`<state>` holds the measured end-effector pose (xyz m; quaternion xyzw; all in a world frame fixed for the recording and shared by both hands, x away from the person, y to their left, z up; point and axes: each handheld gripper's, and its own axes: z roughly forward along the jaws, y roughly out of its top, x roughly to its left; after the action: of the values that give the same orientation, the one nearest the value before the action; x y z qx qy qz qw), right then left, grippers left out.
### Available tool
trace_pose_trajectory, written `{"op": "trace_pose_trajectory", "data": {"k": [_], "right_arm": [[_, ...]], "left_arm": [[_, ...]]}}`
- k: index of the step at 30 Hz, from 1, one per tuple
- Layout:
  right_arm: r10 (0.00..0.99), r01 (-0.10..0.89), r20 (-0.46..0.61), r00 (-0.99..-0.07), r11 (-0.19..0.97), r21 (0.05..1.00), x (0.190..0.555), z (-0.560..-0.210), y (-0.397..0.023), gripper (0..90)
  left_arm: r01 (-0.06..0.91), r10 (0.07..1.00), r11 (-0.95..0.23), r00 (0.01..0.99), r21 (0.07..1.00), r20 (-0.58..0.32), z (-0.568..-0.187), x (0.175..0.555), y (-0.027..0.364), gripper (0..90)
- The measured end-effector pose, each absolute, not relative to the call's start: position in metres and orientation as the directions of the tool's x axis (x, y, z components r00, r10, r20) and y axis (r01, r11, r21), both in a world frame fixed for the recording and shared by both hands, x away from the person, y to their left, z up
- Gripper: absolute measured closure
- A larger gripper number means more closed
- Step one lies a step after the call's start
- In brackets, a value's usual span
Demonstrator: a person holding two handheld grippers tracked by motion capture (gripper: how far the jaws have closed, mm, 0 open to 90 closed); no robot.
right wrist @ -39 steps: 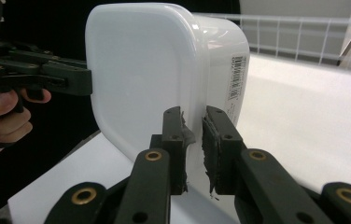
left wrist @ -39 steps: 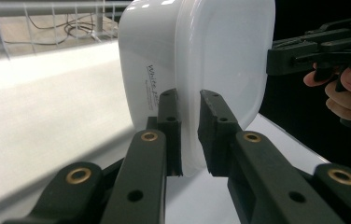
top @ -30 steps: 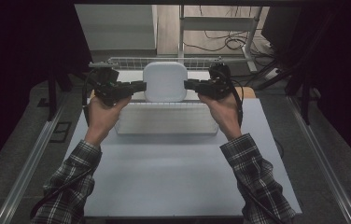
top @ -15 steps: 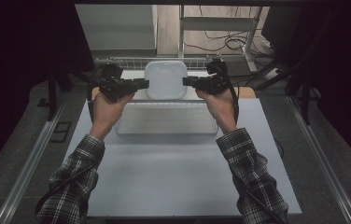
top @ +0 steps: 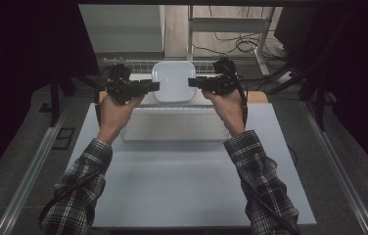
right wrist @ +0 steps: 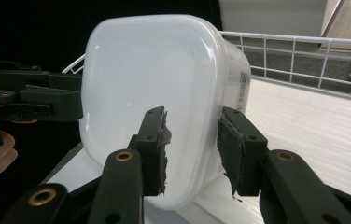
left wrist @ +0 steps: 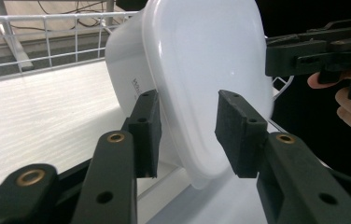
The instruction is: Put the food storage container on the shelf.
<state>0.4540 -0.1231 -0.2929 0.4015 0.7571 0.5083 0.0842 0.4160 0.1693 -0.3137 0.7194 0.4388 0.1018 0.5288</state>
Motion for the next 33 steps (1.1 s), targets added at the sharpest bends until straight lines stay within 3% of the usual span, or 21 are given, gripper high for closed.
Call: {"op": "trace_pose_trajectory", "data": {"k": [15,18,19,25,26,27,30,31,32,33], "right_arm": [[0.723,0.521,0.266,-0.637,0.150,0.840,0.465,-0.296,-0.121,58.5],[0.735,0.517,0.249,-0.630,0.158,0.842,0.466,-0.296,-0.119,58.7],[0.761,0.500,0.200,-0.617,0.182,0.847,0.469,-0.297,-0.117,58.3],[0.766,0.510,0.228,-0.600,0.147,0.847,0.473,-0.300,-0.119,57.9],[0.770,0.506,0.223,-0.598,0.146,0.850,0.473,-0.300,-0.119,57.9],[0.774,0.483,0.206,-0.599,0.144,0.864,0.471,-0.298,-0.120,56.1],[0.759,0.462,0.207,-0.617,0.136,0.877,0.467,-0.295,-0.123,52.2],[0.741,0.440,0.199,-0.641,0.143,0.886,0.464,-0.292,-0.126,45.6],[0.741,0.440,0.199,-0.641,0.143,0.886,0.464,-0.292,-0.126,45.6],[0.725,0.426,0.196,-0.660,0.147,0.893,0.460,-0.291,-0.128,36.9]], "left_arm": [[0.561,0.734,-0.013,0.567,0.828,-0.373,-0.318,0.435,0.169,54.1],[0.542,0.759,-0.032,0.560,0.840,-0.332,-0.318,0.437,0.168,53.7],[0.533,0.775,-0.053,0.555,0.845,-0.302,-0.316,0.439,0.167,52.8],[0.525,0.784,-0.054,0.549,0.850,-0.289,-0.317,0.441,0.164,47.6],[0.503,0.806,-0.076,0.539,0.861,-0.244,-0.315,0.439,0.164,47.6],[0.473,0.809,-0.079,0.545,0.878,-0.221,-0.314,0.437,0.165,40.0],[0.458,0.789,-0.064,0.568,0.886,-0.237,-0.314,0.434,0.168,33.0],[0.444,0.776,-0.071,0.587,0.893,-0.230,-0.314,0.432,0.169,26.3],[0.444,0.776,-0.071,0.587,0.893,-0.230,-0.314,0.432,0.169,23.9],[0.426,0.751,-0.077,0.620,0.902,-0.229,-0.316,0.428,0.170,21.8]]}}
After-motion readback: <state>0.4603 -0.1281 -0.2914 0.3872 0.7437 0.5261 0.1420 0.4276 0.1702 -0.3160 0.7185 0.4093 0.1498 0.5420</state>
